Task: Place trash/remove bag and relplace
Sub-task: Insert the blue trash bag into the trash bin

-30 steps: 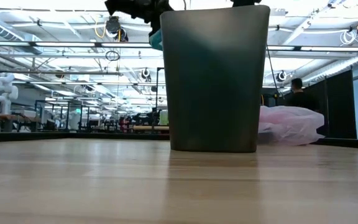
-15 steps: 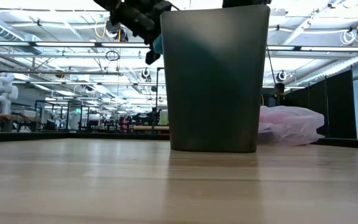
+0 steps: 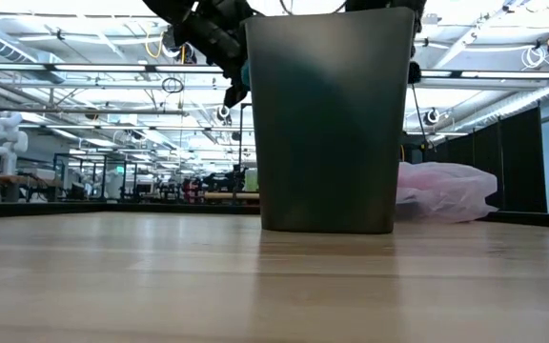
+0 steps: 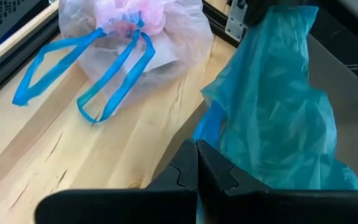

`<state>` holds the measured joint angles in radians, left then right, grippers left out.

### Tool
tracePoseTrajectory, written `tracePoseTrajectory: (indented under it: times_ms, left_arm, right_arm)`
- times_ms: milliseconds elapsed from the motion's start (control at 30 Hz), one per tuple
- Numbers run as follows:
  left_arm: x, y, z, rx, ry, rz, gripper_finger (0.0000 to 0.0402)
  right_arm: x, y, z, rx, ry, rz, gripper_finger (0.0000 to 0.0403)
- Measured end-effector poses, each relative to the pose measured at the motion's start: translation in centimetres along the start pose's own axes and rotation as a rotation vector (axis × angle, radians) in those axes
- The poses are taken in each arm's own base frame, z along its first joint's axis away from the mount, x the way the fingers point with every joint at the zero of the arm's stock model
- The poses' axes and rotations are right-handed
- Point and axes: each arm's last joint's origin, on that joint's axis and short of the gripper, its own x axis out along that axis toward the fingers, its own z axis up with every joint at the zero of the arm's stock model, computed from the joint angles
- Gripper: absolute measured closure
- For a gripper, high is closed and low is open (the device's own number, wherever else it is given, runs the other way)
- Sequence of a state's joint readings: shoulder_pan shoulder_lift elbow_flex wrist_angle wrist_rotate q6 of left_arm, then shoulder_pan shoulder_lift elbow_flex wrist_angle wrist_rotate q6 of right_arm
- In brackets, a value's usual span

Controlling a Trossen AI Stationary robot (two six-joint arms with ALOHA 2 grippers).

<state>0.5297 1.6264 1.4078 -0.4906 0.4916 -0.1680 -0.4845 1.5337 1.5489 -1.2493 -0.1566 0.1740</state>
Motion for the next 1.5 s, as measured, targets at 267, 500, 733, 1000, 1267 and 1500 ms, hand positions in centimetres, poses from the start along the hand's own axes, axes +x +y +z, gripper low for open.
tracePoseTrajectory:
  times_ms: [267,500,733,1000,1267,1500]
  left_arm:
    - [0.0,0.1,-0.6,-0.01,0.05,0.022,0.0402]
    - [0.0,0.2,-0.7,-0.011,0.067,0.032,0.0402]
    - [0.0,0.2,-0.8,-0.012,0.069,0.032,0.0402]
    - [-0.8,-0.2,-0.7,0.033,0.068,0.015,0.0402]
    - [-1.1,0.5,-1.4,0.046,0.131,0.023,0.0402]
    - [-1.2,0.5,-1.4,0.059,0.137,-0.02,0.0402]
  right_arm:
    - [0.6,0.3,-0.1,-0.008,-0.016,-0.005,0.0403]
    - [-4.5,0.5,-0.8,-0.045,-0.191,-0.045,0.0403]
    - [-9.9,2.5,-2.0,-0.055,-0.358,0.203,0.0401]
    - [-6.2,8.5,-1.5,-0.023,-0.186,0.36,0.035]
    - [-0.7,14.0,-1.3,-0.09,-0.085,0.276,0.0275]
    - [4.6,16.2,-1.2,-0.107,-0.001,0.116,0.0226]
